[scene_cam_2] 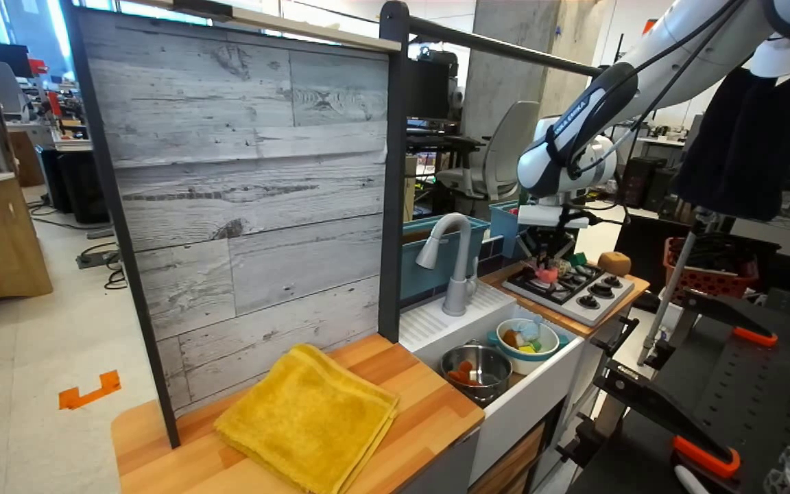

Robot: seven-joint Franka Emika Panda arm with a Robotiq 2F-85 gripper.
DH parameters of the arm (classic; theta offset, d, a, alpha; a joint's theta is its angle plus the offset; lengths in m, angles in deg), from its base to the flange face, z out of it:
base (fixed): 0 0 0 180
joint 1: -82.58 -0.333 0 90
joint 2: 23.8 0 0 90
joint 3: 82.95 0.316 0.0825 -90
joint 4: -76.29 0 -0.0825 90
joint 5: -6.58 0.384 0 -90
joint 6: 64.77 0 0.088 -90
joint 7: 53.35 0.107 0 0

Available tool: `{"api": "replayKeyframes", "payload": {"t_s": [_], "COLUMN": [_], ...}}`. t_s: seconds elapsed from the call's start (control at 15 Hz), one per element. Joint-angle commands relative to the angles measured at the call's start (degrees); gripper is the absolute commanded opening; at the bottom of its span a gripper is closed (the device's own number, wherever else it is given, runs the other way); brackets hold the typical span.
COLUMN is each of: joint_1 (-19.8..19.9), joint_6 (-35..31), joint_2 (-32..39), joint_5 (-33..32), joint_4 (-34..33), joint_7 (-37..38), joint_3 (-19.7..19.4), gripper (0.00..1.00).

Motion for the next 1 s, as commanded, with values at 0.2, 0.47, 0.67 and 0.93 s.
{"api": "replayKeyframes", "payload": {"t_s": [0.2,0.47,0.67,0.93], "joint_1": [-0.1,1.6,0.1,-3.4], "joint_6": [-9.1,-15.4,-10.0,-12.2], "joint_2": [-10.1,-18.3,-24.1,-25.5], "joint_5": [0.5,0.3,-0.6,-1.6], "joint_4": [13.4,23.7,31.5,38.7], "joint_7": [-10.5,-22.5,-27.7,-26.8], "joint_3": [3.8,9.3,9.9,8.4], "gripper": [0.06,0.06,0.06,0.06]}}
